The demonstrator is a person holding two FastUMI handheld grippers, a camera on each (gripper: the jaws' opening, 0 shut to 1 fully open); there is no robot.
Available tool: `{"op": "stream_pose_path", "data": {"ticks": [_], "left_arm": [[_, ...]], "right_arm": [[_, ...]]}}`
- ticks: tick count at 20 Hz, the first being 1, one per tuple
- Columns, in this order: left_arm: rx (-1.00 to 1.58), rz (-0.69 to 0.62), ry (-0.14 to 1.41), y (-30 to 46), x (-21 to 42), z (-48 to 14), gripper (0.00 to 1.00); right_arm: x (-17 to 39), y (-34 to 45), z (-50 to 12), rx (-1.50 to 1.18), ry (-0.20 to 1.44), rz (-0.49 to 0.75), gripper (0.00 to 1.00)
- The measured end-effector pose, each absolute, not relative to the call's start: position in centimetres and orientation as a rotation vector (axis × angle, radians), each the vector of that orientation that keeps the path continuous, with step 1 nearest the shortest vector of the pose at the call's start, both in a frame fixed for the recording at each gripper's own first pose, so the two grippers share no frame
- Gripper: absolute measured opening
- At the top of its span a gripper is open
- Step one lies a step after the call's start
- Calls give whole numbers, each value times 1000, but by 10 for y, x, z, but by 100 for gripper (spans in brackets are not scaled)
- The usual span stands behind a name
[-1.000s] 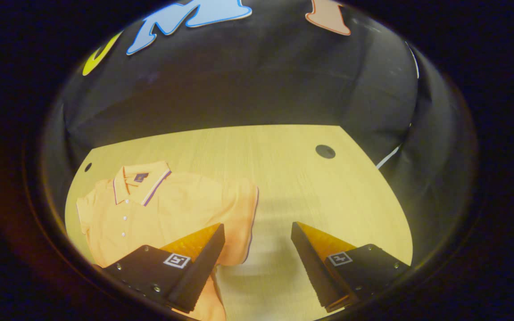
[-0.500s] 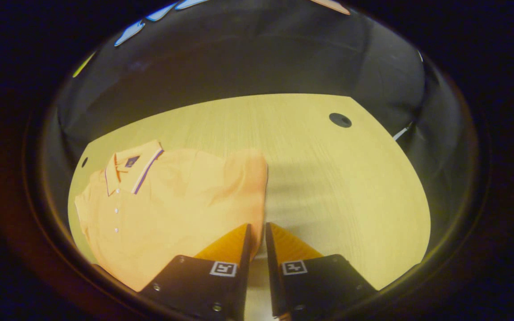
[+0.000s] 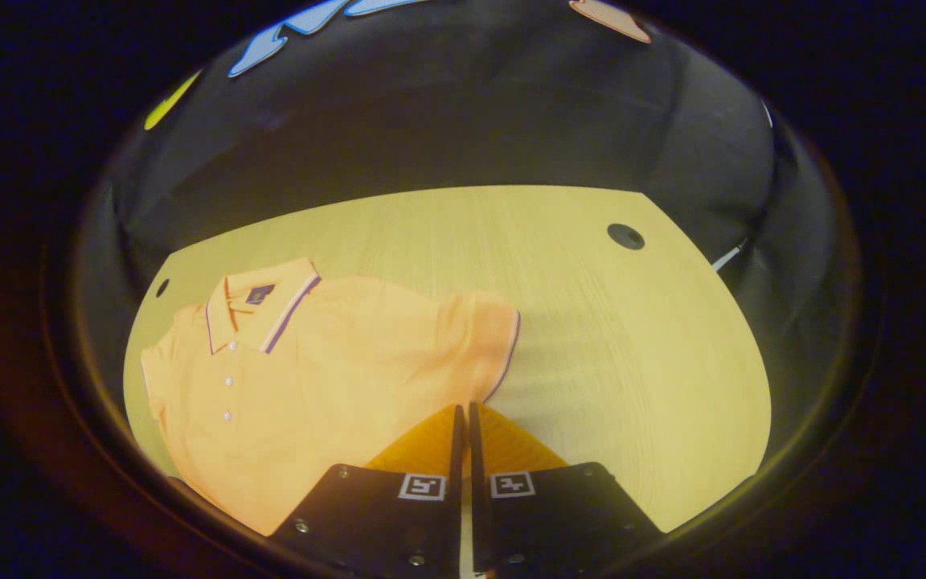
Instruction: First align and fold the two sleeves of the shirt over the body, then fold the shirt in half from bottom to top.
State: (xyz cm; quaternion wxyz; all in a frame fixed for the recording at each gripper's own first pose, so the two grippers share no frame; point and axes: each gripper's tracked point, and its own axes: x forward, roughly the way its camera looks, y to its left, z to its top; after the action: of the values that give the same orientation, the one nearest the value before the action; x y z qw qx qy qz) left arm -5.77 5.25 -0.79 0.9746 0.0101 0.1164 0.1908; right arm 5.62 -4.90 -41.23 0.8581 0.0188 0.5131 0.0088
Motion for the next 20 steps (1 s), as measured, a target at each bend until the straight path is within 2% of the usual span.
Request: {"op": "stream_pose_path", "data": {"ticks": [6,11,18,19,20], "left_arm": [[16,373,239,57,-55,-9,94],[17,386,247,64,-56,-11,94],[26,413,261,81,-66,-17,95],[26,413,263,81,-67,-18,95],[25,411,264,82,-66,-19,94]], "right_arm": [[67,19,-390,-68,1004,199,6],[46,80,-401,-167,1028,355,6],[27,104,-426,-208,1094,390,6],[26,105,-427,-190,1109,387,8],[25,106,-429,-177,1122,384,15]]}}
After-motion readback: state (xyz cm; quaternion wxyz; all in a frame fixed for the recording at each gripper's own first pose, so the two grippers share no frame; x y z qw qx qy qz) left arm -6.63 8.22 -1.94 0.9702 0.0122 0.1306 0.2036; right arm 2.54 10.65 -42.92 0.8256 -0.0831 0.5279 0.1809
